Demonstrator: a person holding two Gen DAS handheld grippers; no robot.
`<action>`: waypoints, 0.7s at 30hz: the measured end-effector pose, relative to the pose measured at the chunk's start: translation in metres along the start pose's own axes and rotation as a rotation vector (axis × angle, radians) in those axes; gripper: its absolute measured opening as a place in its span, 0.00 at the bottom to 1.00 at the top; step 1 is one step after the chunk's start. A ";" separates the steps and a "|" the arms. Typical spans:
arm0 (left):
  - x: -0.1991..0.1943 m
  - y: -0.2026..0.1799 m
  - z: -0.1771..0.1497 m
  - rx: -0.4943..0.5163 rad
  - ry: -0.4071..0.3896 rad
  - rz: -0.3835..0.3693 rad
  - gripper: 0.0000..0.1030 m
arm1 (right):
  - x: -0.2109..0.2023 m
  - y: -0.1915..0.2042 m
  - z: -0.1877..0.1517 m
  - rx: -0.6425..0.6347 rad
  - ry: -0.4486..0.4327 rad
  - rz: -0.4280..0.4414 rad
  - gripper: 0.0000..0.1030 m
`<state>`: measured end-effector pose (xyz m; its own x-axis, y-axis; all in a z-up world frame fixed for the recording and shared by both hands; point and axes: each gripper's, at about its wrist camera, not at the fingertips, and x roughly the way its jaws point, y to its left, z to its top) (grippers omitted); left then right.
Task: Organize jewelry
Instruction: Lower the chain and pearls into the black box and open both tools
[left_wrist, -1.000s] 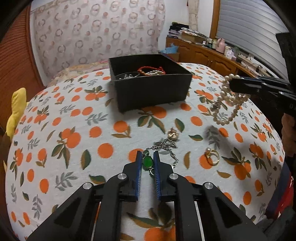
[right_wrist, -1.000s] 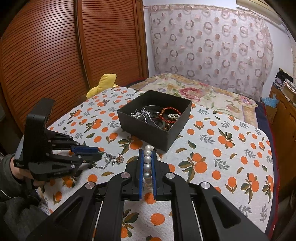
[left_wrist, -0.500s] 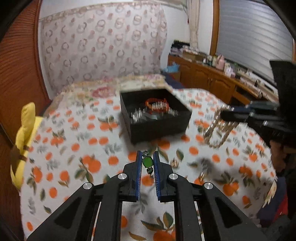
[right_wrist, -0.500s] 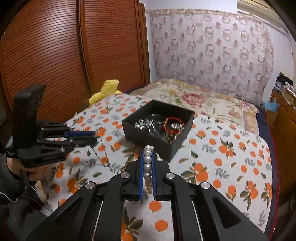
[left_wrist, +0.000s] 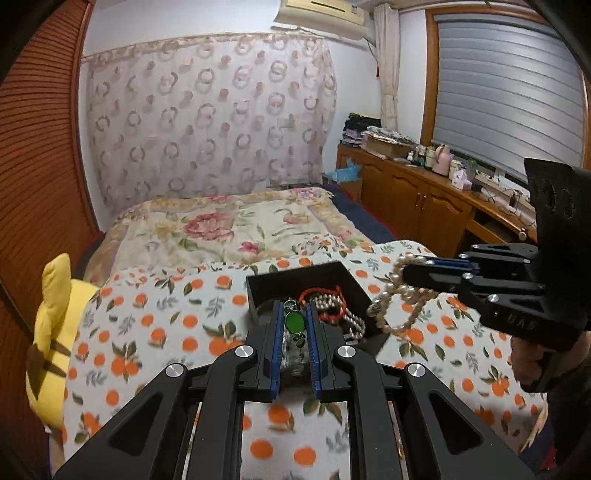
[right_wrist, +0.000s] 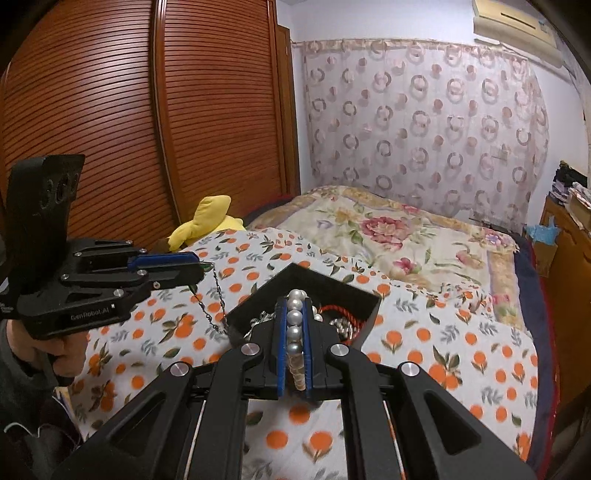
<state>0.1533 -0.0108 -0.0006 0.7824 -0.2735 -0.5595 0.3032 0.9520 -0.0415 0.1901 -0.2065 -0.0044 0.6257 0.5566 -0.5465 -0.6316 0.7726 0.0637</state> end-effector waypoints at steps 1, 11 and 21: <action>0.004 0.000 0.002 0.002 0.002 0.002 0.11 | 0.006 -0.004 0.002 0.003 0.001 0.001 0.08; 0.062 0.007 0.019 0.005 0.066 0.021 0.11 | 0.055 -0.032 -0.009 0.076 0.036 0.045 0.09; 0.092 0.011 0.024 0.005 0.108 0.029 0.11 | 0.058 -0.035 -0.013 0.104 0.030 0.094 0.22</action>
<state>0.2413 -0.0286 -0.0327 0.7277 -0.2294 -0.6463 0.2843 0.9585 -0.0202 0.2425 -0.2047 -0.0496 0.5512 0.6200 -0.5584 -0.6349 0.7459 0.2015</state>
